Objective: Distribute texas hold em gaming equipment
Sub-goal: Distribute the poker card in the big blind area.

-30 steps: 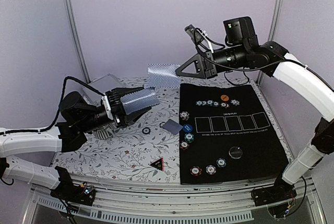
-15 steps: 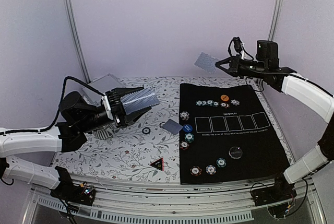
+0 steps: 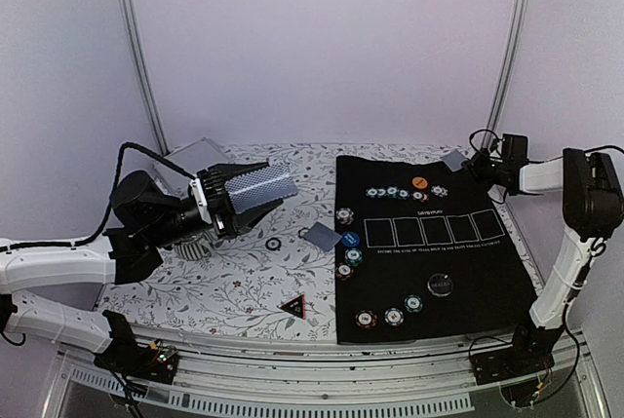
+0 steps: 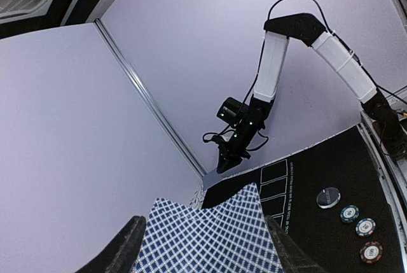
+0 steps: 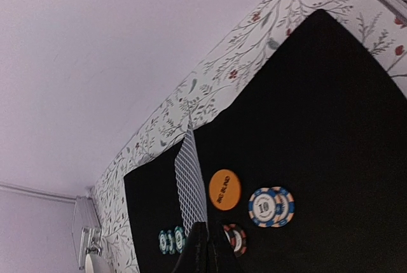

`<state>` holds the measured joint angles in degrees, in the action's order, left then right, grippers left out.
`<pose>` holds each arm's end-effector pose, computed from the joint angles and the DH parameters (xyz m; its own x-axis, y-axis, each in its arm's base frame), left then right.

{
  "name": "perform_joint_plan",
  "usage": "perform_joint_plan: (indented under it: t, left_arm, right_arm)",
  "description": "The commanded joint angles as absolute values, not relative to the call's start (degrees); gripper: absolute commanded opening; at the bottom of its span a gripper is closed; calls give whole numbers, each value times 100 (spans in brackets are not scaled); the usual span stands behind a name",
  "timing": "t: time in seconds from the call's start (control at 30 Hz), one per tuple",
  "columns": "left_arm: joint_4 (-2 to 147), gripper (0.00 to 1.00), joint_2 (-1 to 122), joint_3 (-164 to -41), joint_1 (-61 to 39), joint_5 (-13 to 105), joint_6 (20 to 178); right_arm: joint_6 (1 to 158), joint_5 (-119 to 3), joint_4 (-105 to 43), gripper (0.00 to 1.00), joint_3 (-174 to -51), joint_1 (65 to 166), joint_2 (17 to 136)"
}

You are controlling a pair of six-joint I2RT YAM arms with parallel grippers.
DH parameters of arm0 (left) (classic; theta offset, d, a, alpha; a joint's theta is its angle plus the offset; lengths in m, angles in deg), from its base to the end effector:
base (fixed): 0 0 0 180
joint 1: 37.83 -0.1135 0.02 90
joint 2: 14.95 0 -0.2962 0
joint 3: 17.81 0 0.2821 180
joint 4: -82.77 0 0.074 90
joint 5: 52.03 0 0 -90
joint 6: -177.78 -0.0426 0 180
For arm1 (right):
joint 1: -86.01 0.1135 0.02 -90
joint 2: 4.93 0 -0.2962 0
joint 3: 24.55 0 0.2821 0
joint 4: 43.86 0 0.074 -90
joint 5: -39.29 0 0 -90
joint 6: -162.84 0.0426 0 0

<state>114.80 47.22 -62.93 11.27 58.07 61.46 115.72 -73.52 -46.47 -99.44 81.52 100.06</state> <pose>0.1602 -0.2073 0.3222 0.5628 -0.0138 -0.8265 0.7560 0.4128 0.5079 0.4411 -0.0181 0.2059 -0.5214 0.6701 -0.5283 0.1148 0.6685 0.7348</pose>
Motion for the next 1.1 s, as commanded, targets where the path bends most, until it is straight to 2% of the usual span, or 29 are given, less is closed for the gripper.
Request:
perform_joint_plan:
  t: [0.0,0.23,0.53,0.57,0.63,0.73,0.9,0.97,1.07]
  left_arm:
    - [11711,56,4701,-6297,1096,5792,6159]
    - [11716,56,4708,-6301,1093,5801,6163]
    - [11710,56,4683,-6296,1090,5804,6168]
    - [11713,56,4683,-6296,1092,5808,6167]
    - [11721,56,4679,-6296,1090,5810,6170]
    - [11712,56,4670,-6305,1094,5820,6175]
    - [11704,56,4658,-6315,1102,5849,6198]
    - [11699,56,4657,-6314,1103,5867,6204]
    - [11708,56,4657,-6324,1099,5901,6224]
  right_arm:
    - [11871,-6857,-4969,1,-10127,7997,10491]
    - [12141,-6282,-4969,1,-9964,7891,10759]
    - [12368,-6550,-4977,2,-9885,7731,11011]
    - [12350,-6570,-4969,5,-9862,7727,10970]
    - [12332,-6566,-4952,32,-9764,7722,10812]
    - [12259,-6440,-4885,56,-9502,7724,10298]
    - [12030,-5672,-4865,80,-8687,7735,8924]
    - [11717,-5465,-4797,98,-8558,7796,8358]
    - [10745,-5382,-4592,99,-8654,8153,7685]
